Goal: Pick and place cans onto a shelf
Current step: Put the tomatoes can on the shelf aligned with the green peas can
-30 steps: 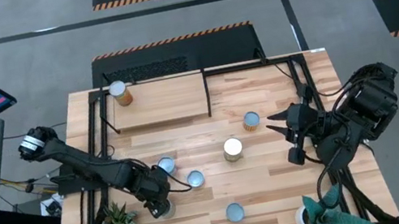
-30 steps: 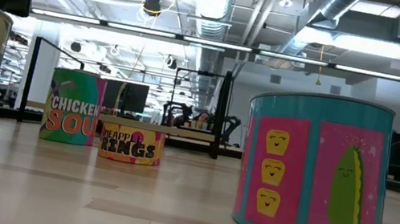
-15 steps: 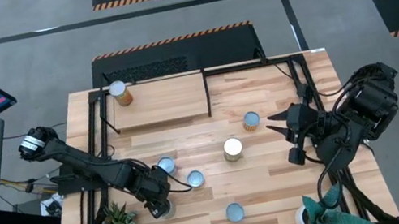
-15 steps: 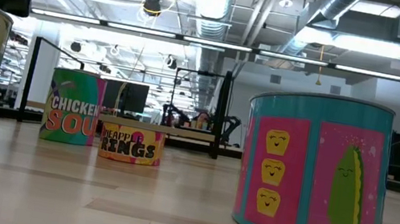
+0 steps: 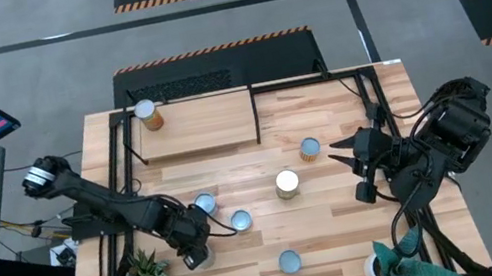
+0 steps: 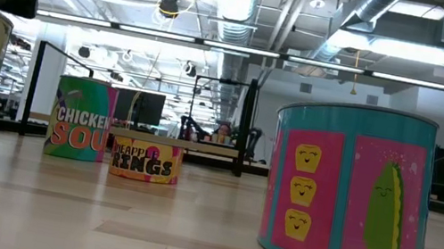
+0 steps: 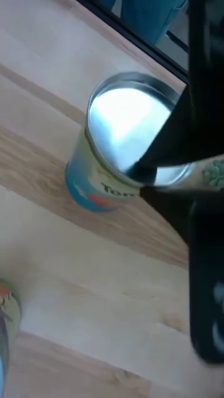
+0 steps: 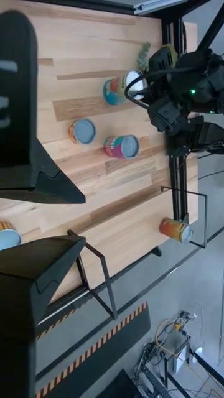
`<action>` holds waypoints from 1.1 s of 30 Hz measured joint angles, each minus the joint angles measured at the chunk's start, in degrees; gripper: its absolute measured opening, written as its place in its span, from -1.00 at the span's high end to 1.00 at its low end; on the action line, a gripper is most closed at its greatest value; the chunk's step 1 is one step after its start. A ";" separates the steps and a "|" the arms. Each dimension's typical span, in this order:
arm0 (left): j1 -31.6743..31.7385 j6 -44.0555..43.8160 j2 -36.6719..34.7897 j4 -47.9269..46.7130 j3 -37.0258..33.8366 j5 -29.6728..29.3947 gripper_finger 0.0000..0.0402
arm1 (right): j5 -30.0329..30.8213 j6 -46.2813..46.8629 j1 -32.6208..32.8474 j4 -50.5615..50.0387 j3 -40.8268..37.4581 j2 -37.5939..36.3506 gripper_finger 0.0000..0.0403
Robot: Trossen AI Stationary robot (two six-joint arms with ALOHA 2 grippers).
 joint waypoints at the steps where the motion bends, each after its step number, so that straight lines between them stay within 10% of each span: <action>1: 0.04 -0.02 -0.02 -0.19 0.00 -0.02 0.92 | 0.00 0.00 0.00 0.00 0.00 0.00 0.42; 21: 3.30 8.75 -0.55 -23.46 13.36 -5.63 1.00 | 0.04 -0.11 0.00 0.00 0.00 -0.02 0.42; 33: 17.57 23.87 -3.36 -36.77 20.96 -16.82 1.00 | 0.04 -0.11 0.00 0.00 0.00 -0.02 0.42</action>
